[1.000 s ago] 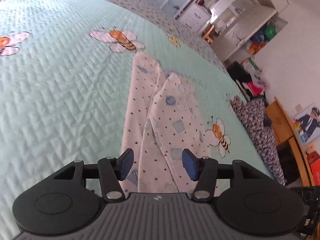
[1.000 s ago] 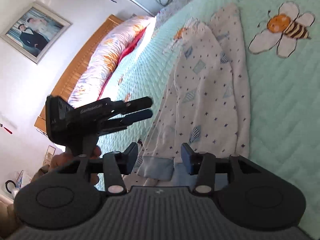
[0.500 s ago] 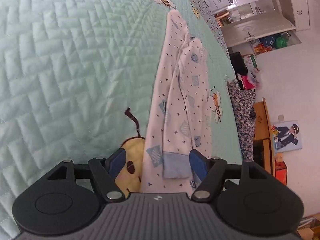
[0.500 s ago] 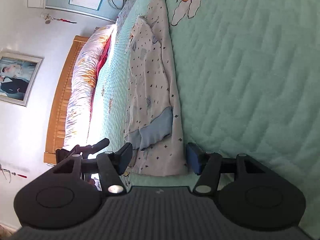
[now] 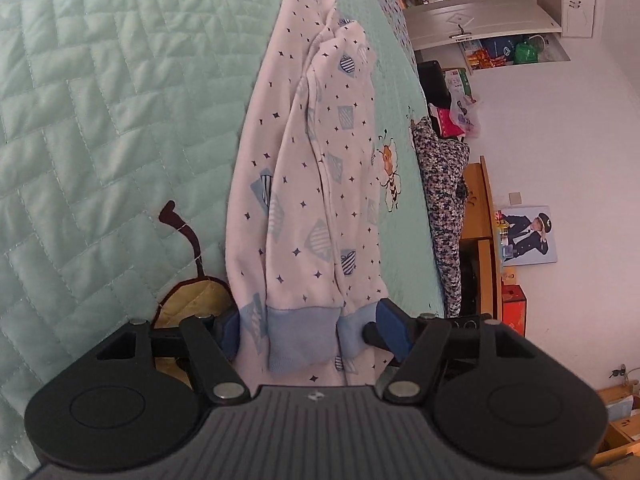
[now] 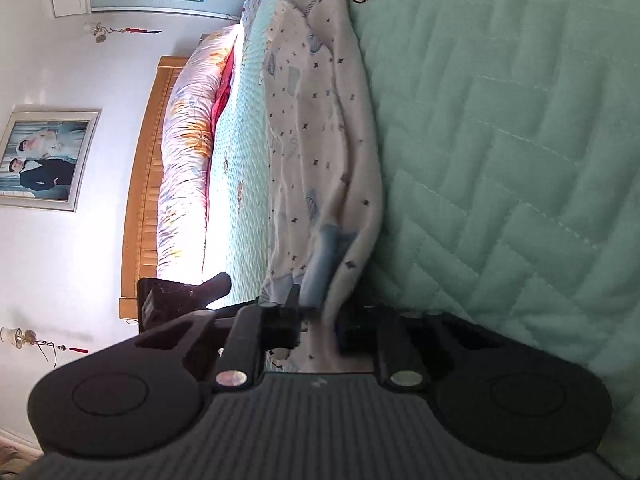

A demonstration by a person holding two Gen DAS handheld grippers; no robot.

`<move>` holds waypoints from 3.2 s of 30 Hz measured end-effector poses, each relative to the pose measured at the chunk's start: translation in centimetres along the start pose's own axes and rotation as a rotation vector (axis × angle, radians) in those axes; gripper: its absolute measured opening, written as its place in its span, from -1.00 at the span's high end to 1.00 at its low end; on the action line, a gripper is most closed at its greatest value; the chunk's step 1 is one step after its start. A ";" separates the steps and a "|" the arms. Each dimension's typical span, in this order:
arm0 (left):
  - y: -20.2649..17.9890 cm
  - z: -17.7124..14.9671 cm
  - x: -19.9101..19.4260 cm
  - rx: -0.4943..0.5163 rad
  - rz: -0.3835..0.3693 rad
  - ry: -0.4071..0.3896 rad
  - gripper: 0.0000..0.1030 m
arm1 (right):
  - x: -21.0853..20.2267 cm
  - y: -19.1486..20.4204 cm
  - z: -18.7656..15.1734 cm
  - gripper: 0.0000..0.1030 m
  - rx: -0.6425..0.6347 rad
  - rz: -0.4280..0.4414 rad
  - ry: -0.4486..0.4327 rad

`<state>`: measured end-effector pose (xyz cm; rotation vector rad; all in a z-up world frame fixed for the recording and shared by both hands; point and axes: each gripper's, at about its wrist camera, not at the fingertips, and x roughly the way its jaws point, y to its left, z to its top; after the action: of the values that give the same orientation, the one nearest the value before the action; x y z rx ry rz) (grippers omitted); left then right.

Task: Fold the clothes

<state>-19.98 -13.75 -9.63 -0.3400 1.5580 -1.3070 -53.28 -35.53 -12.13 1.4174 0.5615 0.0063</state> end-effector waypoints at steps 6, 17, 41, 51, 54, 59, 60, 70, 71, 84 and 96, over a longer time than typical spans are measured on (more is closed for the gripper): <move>-1.1 -1.4 0.2 0.063 0.081 -0.045 0.80 | -0.3 1.0 -0.7 0.77 -0.076 -0.021 -0.023; -4.4 -2.4 -3.2 0.121 -0.017 -0.162 0.80 | -2.6 3.3 -1.4 0.80 -0.148 0.091 -0.071; -4.5 -10.2 -8.1 -0.109 -0.173 -0.160 0.80 | -5.2 6.1 -8.7 0.88 -0.022 0.251 0.002; -5.9 4.1 -3.4 -0.158 -0.175 -0.243 0.75 | -3.0 5.9 3.7 0.93 0.029 0.313 -0.255; -2.6 8.5 -0.9 -0.261 -0.094 -0.282 0.65 | 0.2 3.2 8.5 0.93 0.112 0.243 -0.299; 0.5 11.0 0.1 -0.353 -0.113 -0.294 -0.08 | 4.5 -0.7 12.2 0.78 0.251 0.195 -0.332; 0.7 11.1 -0.3 -0.349 -0.137 -0.305 -0.20 | 4.7 -0.8 12.2 0.56 0.258 0.231 -0.335; -0.7 11.6 -3.3 -0.291 -0.232 -0.422 -0.34 | 4.6 1.1 14.0 -0.30 0.309 0.332 -0.398; -1.1 11.7 -3.1 -0.280 -0.239 -0.417 -0.34 | 4.7 1.5 14.4 -0.30 0.298 0.336 -0.393; 0.0 15.4 3.0 -0.279 -0.110 -0.295 -0.35 | 4.8 2.7 14.6 -0.40 0.200 0.307 -0.338; -5.8 6.6 -3.0 -0.057 -0.222 -0.285 -0.36 | 2.8 6.2 10.3 -0.14 -0.012 0.269 -0.250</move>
<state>-15.44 -17.32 -2.40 -0.7210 1.3452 -1.3184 -45.02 -43.05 -6.96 1.4470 0.1622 0.0465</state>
